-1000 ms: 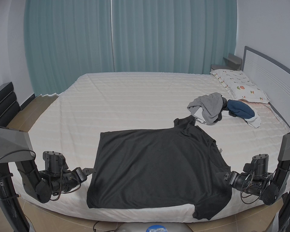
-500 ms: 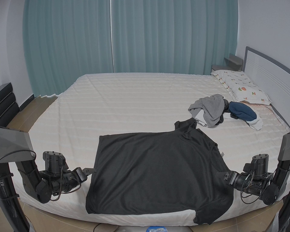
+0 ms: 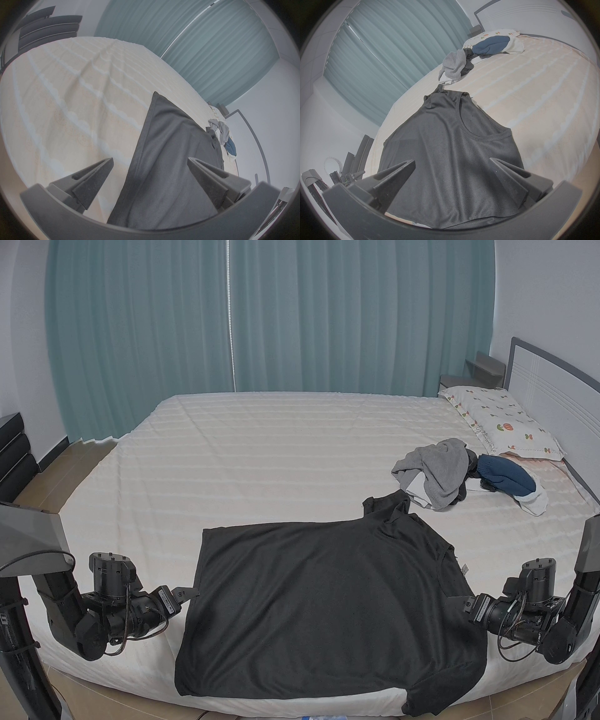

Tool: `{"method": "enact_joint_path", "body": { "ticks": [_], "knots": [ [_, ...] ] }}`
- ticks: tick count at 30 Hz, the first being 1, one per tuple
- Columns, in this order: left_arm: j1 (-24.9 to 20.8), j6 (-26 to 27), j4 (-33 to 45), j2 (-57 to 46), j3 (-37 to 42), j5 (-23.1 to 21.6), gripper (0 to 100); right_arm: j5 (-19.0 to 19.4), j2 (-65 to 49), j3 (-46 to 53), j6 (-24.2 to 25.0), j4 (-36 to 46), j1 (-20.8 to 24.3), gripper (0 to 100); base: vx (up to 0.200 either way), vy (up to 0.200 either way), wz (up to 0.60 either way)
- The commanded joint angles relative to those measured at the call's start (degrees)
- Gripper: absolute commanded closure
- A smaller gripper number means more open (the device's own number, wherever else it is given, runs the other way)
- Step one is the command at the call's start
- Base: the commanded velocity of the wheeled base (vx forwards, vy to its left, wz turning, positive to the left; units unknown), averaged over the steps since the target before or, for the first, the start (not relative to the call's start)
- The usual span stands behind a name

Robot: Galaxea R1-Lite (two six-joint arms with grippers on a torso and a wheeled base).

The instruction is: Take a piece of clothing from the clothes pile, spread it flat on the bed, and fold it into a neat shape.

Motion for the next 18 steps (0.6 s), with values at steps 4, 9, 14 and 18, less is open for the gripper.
{"method": "enact_joint_path", "body": {
  "ticks": [4, 9, 14, 18],
  "knots": [
    [0.1, -2.62, 0.07, -0.47, -4.05, 0.12, 0, 0.04, -0.21, 0.01, 0.19, -0.1, 0.03, 0, 0.0, 0.0, 0.0],
    [0.27, -2.8, 5.17, 0.41, -14.77, 0.12, 0, 0.83, -0.03, -0.07, 2.12, -0.1, 0.12, 0, 0.0, 0.0, 0.0],
    [0.71, -2.89, 17.03, 7.35, -31.64, 0.12, 0, 0.74, 0.58, 0.72, 3.61, -3.18, -0.06, 0, 0.0, 0.0, 0.0],
    [0.62, -2.97, 22.13, 13.94, -43.77, 0.12, 0, 0.83, 1.37, 1.07, 3.61, -4.67, 0.03, 0, 0.0, 0.0, 0.0]
  ]
}}
